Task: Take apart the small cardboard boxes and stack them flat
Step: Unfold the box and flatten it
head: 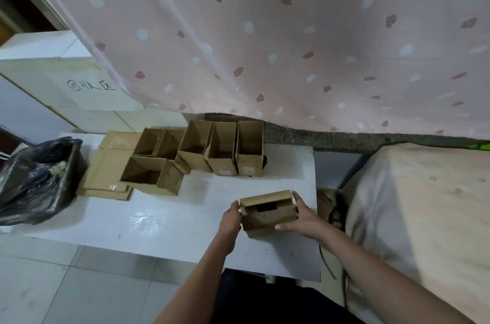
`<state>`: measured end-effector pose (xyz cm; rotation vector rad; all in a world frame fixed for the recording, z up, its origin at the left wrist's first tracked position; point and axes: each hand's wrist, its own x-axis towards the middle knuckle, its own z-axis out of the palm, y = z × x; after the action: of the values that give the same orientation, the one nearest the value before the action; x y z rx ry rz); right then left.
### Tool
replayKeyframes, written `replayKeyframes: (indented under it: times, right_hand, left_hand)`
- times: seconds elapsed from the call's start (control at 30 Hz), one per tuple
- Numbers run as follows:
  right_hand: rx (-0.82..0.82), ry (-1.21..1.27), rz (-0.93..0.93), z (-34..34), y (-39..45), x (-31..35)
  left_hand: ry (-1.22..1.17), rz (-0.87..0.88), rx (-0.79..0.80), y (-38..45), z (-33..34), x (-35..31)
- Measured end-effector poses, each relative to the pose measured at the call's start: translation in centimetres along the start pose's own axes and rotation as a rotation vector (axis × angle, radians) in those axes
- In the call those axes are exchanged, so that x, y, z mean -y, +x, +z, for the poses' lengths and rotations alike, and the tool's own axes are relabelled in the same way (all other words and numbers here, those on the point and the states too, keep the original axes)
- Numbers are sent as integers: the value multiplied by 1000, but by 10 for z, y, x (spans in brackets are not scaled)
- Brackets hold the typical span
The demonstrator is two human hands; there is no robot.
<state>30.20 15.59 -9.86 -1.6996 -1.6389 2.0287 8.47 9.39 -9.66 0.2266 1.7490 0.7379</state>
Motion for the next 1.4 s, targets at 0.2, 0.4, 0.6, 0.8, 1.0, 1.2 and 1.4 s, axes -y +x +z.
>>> replayKeyframes:
  times: [0.2,0.4,0.6,0.8,1.0,1.2,1.4]
  right_hand:
    - [-17,320,94,3,4,-3]
    - [-127,579,125,2,14,12]
    - [-249,895,55,-10,27,45]
    - [-219,347,88,15,17,35]
    - [-274,60,52,26,17,37]
    - [-302,-35,47,27,14,42]
    - [-265,-33,0,13,6,42]
  left_hand:
    - [-4,20,-3,6,5,-5]
    - [39,-9,56,-2,8,2]
    - [202,-76,78,-7,7,7]
    - [216,45,105,-11,22,-9]
    - [412,221,66,-13,38,-22]
    - [516,284,56,-15,40,-23]
    - [289,208,132,-14,21,-21]
